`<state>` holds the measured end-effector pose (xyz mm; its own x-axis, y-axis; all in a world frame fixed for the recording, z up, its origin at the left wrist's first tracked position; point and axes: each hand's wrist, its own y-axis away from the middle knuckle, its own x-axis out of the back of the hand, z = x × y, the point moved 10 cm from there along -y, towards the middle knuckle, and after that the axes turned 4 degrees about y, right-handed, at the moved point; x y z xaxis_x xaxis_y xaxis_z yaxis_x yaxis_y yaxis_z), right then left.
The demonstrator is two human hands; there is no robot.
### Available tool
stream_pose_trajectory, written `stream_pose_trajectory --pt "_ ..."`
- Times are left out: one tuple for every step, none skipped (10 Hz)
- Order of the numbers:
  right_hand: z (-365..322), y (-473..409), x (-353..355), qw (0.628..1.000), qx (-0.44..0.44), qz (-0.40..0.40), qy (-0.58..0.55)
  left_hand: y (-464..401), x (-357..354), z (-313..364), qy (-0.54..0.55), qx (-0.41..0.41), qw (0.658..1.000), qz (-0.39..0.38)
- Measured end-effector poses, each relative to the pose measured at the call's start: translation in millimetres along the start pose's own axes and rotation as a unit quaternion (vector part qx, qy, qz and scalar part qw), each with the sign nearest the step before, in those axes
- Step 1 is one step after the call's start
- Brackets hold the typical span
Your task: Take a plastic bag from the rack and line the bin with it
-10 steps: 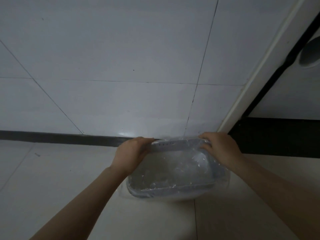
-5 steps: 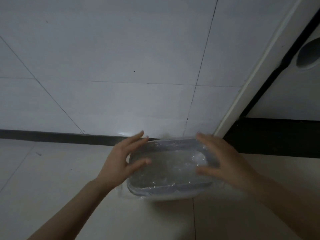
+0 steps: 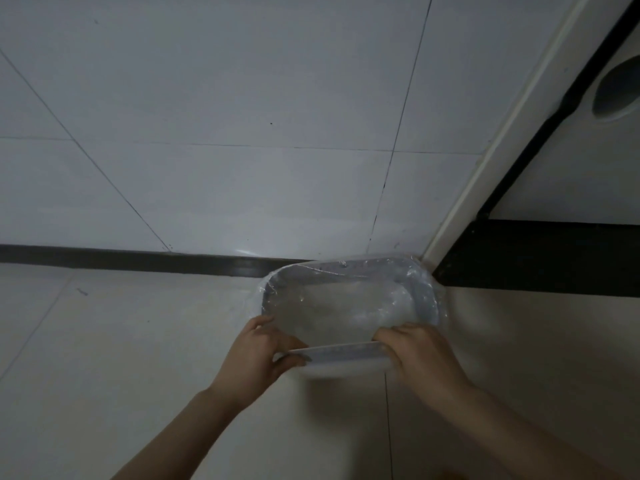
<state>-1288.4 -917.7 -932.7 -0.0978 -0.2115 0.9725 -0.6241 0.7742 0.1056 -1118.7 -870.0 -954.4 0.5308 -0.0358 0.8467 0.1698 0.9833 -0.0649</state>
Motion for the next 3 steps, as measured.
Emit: stream_pose_trajectory --pt "-0.5 1.6 0.0 1.0 -0.005 0.013 0.019 0.3 -1.2 -2.3 -0.018 0.005 1.0 -0.007" --pt "-5.4 -1.5 3.2 0.999 0.018 0.003 0.035 -2.8 -2.0 0.5 -0.026 0.011 0.999 -0.029" --pt "-2.4 2.8 2.7 0.998 0.028 -0.025 -0.049 0.3 13.3 17.2 -0.037 -0.006 0.999 -0.006"
